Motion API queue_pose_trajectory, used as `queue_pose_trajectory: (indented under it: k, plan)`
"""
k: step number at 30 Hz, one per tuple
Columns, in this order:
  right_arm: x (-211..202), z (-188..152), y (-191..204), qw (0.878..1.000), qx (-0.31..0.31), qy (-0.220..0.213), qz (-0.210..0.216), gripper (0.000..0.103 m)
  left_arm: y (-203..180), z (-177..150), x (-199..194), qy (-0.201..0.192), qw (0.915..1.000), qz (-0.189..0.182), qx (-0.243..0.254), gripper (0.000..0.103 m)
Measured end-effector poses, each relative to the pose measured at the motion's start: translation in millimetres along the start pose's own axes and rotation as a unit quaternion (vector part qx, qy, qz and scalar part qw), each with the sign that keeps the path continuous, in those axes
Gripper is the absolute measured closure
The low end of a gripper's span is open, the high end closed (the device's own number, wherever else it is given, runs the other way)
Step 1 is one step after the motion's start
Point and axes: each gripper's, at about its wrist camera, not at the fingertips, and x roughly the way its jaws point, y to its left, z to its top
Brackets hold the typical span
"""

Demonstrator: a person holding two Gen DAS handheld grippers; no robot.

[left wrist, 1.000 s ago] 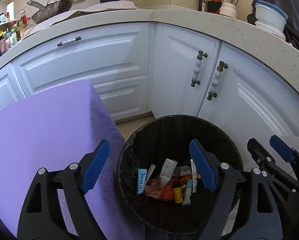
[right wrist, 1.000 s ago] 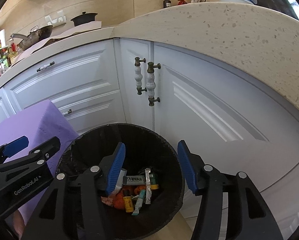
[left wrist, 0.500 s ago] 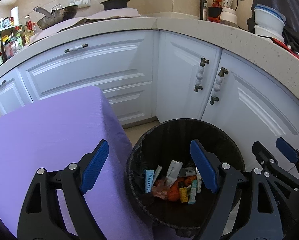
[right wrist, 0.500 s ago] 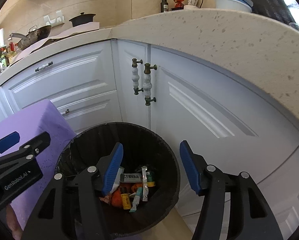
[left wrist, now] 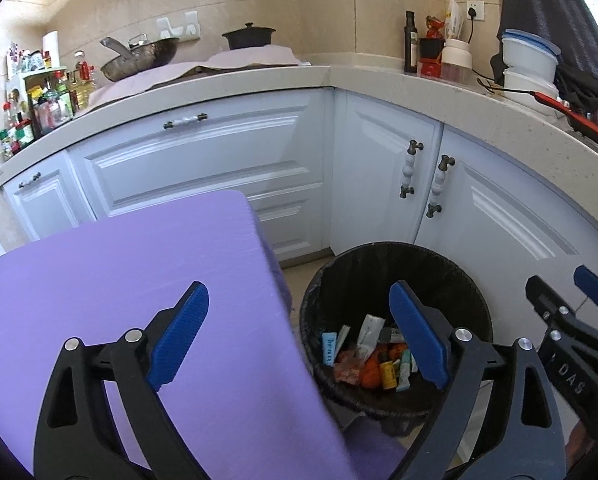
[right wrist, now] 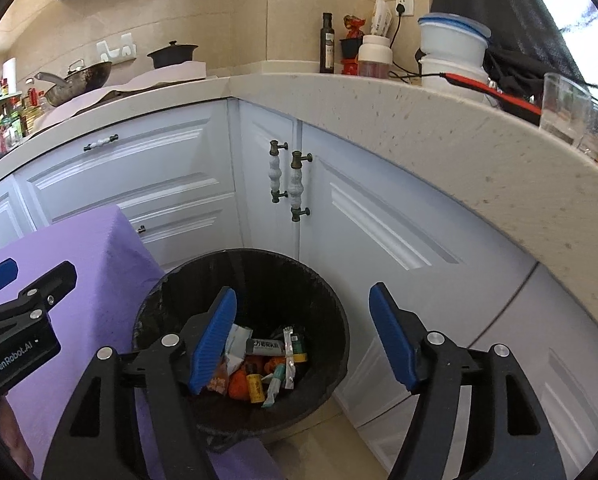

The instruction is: Collect trash

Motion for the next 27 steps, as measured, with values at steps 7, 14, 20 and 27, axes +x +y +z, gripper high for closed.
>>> queue_pose_trajectory:
  k: [7, 14, 20, 27]
  plan:
    - [-34, -5, 8, 1.000, -0.006, -0.017, 0.003, 0.033, 17, -13, -36, -0.014, 0.9998, 0.011, 0.007, 0.010]
    - [-68, -12, 9, 0.999, -0.004, -0.037, 0.002, 0.032, 32, -22, -67, -0.025, 0.9997, 0.006, 0.002, 0.009]
    - [-89, -14, 11, 0.999, -0.008, -0.052, 0.002, 0.032, 41, -26, -87, -0.036, 0.9993, 0.001, -0.009, 0.009]
    - [-106, -17, 11, 0.998, -0.011, -0.065, 0.004, 0.031, 45, -29, -96, -0.042, 0.9991, 0.001, -0.012, 0.009]
